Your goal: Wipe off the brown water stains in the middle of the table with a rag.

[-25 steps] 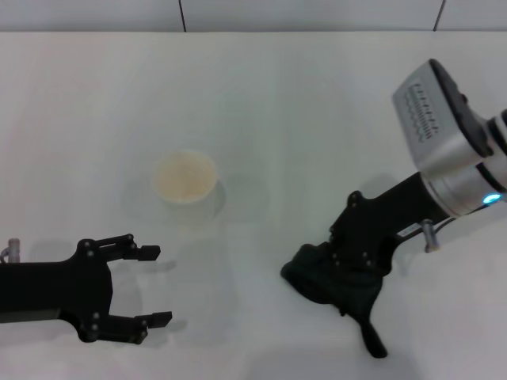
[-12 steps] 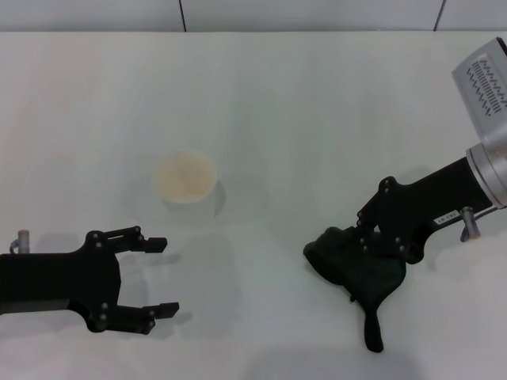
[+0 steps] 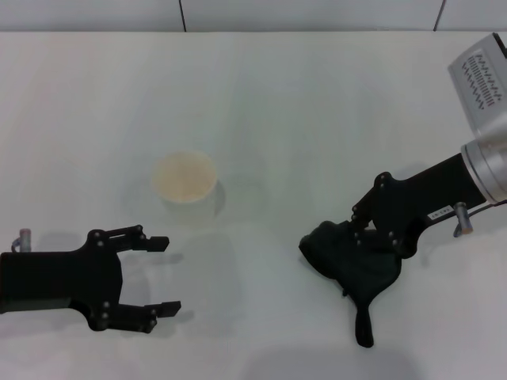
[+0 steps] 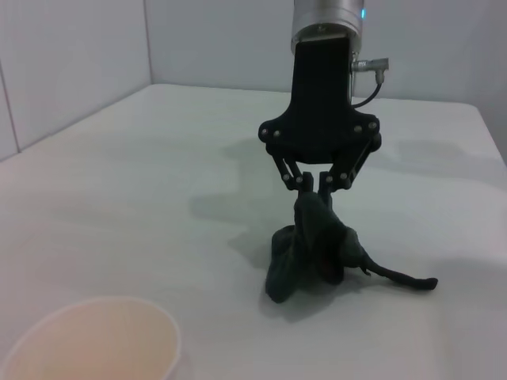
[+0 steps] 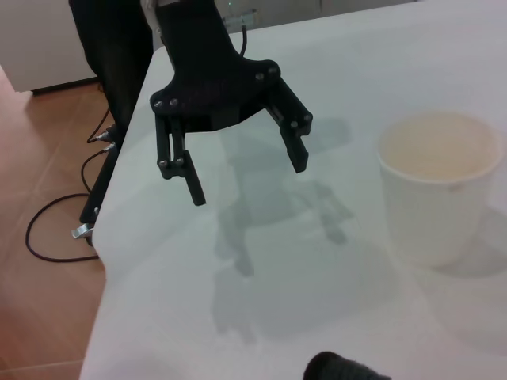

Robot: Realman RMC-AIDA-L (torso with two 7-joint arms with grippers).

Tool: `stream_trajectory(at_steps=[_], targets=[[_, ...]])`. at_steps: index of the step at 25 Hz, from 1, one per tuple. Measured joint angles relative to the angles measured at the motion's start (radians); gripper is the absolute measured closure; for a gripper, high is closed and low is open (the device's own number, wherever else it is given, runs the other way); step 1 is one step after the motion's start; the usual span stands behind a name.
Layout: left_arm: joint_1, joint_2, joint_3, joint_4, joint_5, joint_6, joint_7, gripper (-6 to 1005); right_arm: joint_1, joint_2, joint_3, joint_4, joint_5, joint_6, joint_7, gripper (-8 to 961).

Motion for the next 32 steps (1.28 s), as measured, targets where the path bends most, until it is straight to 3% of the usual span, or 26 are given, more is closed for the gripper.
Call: stream_trajectory(at_steps=[4,9,18,23,32], targets=[[-0.002,-0.001,0.000,0.000,-0.001,-0.002,-0.001,111,0.017,0.007,0.000,0.015,0.010,-0.001,0.008,876],[-0.003,-0.001,0.000,-0.001,-0.011,-0.004,0.003,111,0.046,0.010,-0.001,0.045,0.023,-0.003,0.024,791],[-0.004,0.002,-0.018,-0.002,-0.014,-0.001,-0.003,111,0.037,0.003,0.052,-0.013,0.072,-0.050,0.020,370],[-0.004,0.002,-0.026,-0.002,-0.015,0.003,-0.003,111,0.033,-0.002,0.130,-0.015,0.069,-0.084,-0.015,286],[-0.002,0.003,-0.051,-0.010,-0.017,0.008,0.006,111,-0.009,-0.017,0.270,-0.001,0.073,-0.124,-0.080,287]])
